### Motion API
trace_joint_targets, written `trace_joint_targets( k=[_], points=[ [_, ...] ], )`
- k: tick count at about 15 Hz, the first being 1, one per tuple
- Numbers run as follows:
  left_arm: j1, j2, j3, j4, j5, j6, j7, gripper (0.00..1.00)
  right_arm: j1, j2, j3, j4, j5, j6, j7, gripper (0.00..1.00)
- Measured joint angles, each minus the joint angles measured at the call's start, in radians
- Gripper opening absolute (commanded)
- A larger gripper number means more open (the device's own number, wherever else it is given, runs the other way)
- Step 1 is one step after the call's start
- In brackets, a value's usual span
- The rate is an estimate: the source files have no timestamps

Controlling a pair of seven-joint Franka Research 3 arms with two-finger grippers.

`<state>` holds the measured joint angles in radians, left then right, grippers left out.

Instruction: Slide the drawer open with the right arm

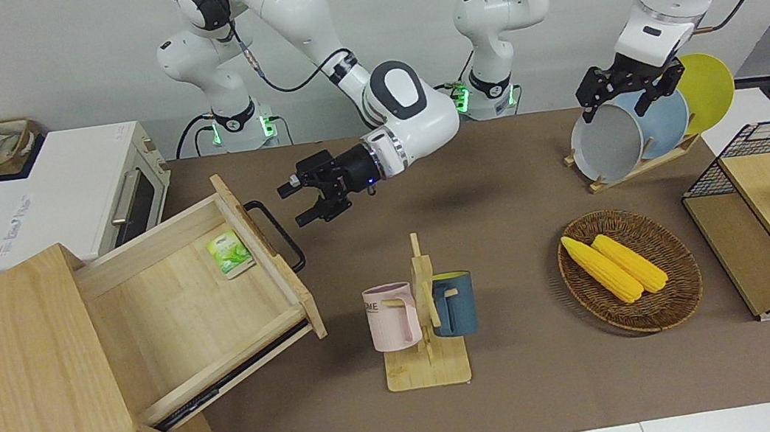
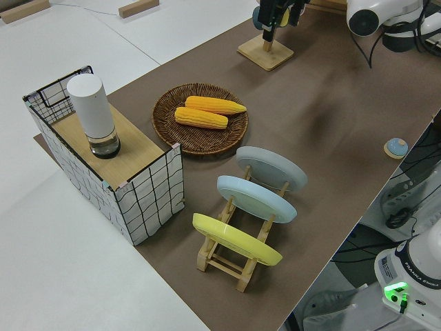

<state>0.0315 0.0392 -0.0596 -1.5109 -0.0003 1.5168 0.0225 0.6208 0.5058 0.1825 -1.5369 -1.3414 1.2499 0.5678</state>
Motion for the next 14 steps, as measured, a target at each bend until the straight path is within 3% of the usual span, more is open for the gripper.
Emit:
trace_joint_targets(
  k=[7, 11, 14],
  points=[
    [0.0, 0.0, 0.0, 0.0, 0.0, 0.0, 0.0, 0.99, 0.031, -0.038, 0.003, 0.18, 0.29, -0.006, 0.001, 0.987],
    [0.0, 0.0, 0.0, 0.0, 0.0, 0.0, 0.0, 0.99, -0.004, -0.109, -0.004, 0.214, 0.478, 0.016, 0.001, 0.987],
    [0.0, 0.0, 0.0, 0.0, 0.0, 0.0, 0.0, 0.99, -0.098, -0.194, -0.009, 0.22, 0.677, 0.081, -0.003, 0.987]
  ],
)
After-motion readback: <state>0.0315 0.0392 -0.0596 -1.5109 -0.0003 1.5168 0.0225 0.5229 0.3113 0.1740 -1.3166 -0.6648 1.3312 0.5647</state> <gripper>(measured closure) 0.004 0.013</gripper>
